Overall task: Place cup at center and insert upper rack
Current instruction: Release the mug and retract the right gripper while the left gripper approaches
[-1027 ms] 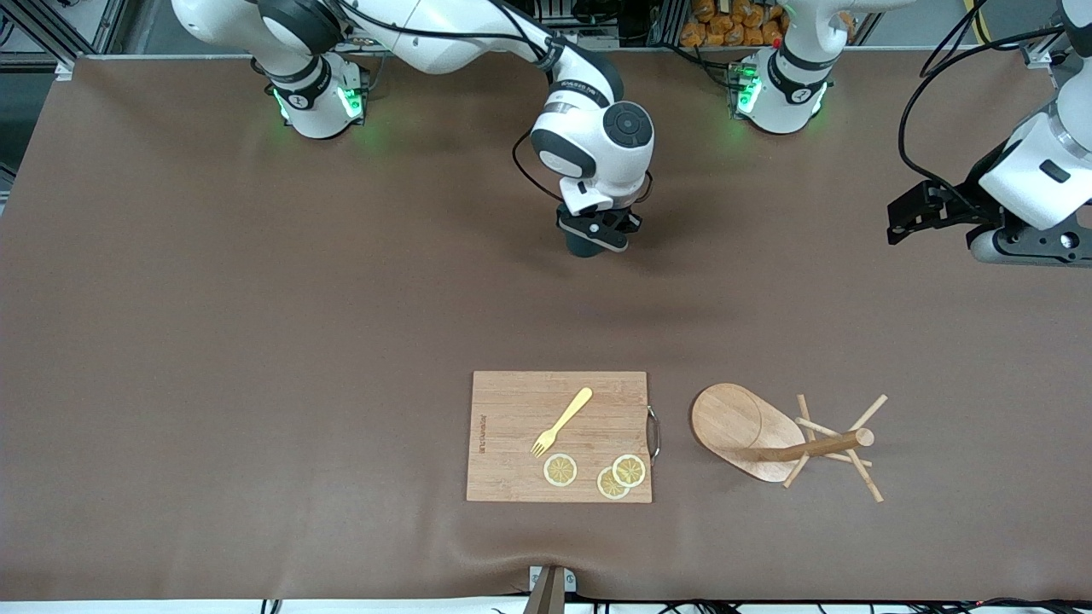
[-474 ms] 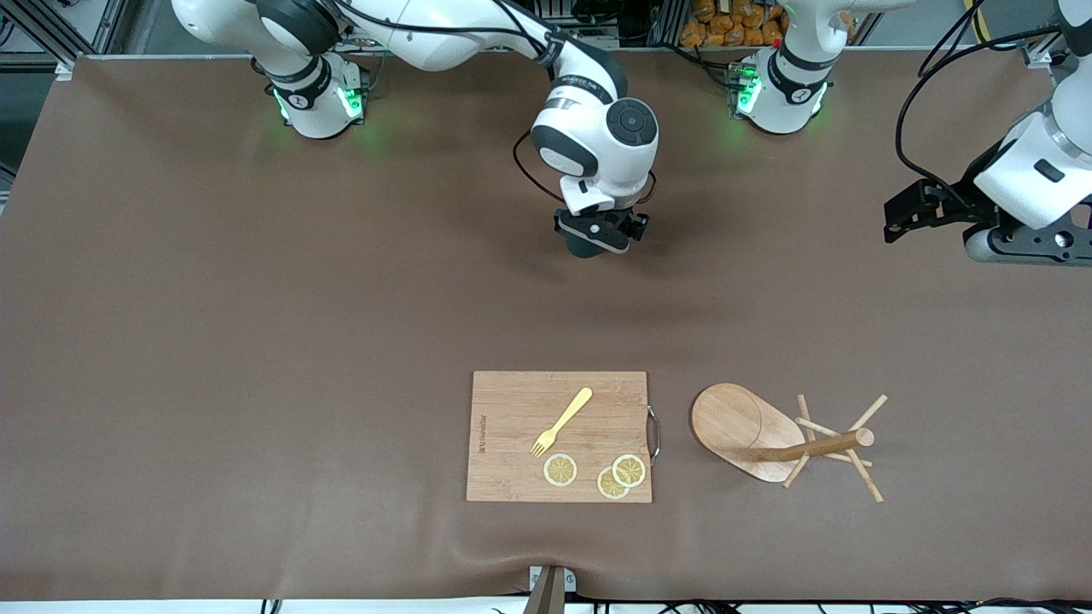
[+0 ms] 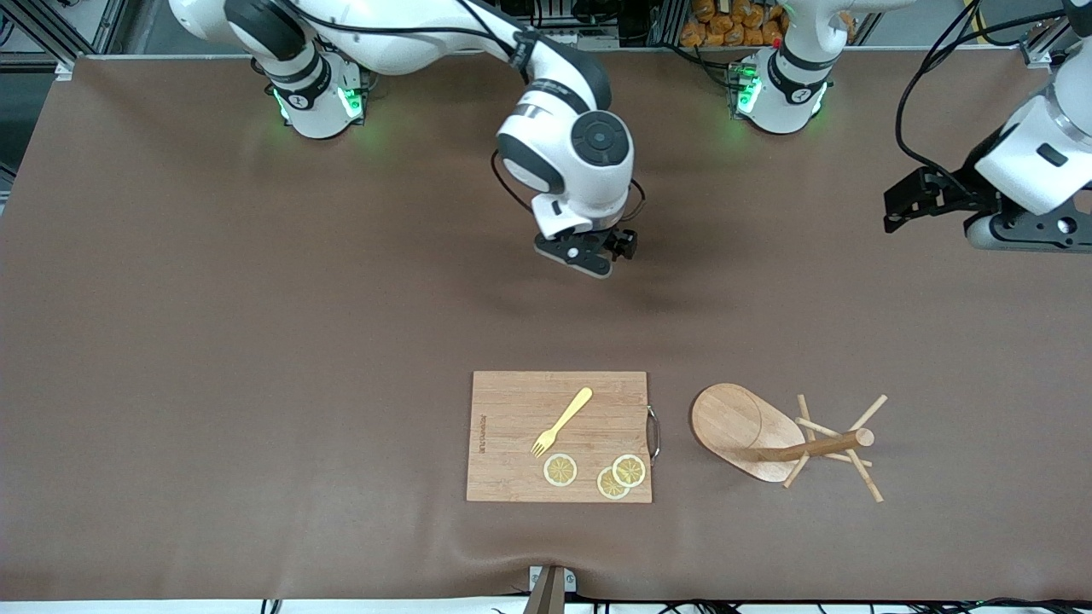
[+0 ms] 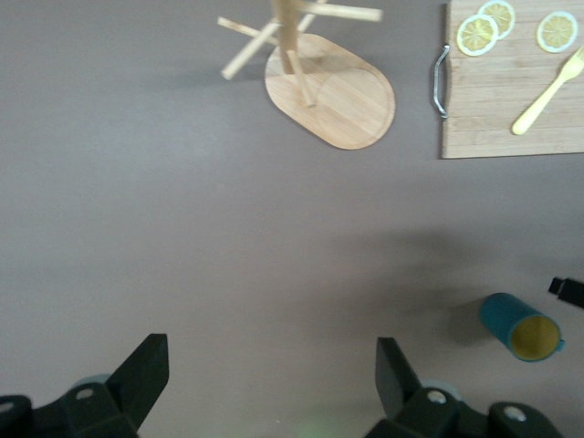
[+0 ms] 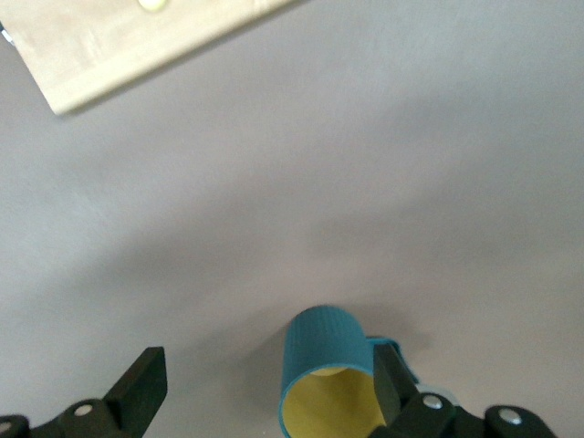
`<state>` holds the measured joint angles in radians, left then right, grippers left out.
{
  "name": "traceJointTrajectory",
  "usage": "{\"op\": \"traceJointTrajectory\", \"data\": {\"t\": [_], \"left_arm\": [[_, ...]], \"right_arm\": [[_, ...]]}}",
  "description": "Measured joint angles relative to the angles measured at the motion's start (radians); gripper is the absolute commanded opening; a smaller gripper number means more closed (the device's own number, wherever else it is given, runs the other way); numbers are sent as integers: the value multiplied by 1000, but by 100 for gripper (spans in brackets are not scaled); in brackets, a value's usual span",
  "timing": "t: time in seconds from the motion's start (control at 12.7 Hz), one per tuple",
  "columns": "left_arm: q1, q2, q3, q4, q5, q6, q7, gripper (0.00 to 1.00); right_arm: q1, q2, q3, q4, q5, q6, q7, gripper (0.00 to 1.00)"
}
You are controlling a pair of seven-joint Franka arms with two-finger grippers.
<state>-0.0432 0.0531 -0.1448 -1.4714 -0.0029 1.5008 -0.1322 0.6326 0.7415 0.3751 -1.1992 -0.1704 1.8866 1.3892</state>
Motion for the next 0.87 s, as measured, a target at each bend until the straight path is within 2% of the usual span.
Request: {"op": "traceJointTrajectory", "data": {"t": [0.24,0.47,0.71,0.87], "left_arm": [[-11,3,-98,-6,0,-14,-162,100],[-13,4,-156,-37,0,-21,-198,100],[-12,5,-200,-63,0,-21,-216,100],[-12,5,-243,-75,0,-21,-276,100]], "right_arm": [[-110,-112,15,-54,29,-34,-161,100],[-289,-290,23,-218,111,-46,-429,100],[-478,-487,24,-400,147,-99,-645,100],[-573,-567,24,-451,159,-160,-763,100]]}}
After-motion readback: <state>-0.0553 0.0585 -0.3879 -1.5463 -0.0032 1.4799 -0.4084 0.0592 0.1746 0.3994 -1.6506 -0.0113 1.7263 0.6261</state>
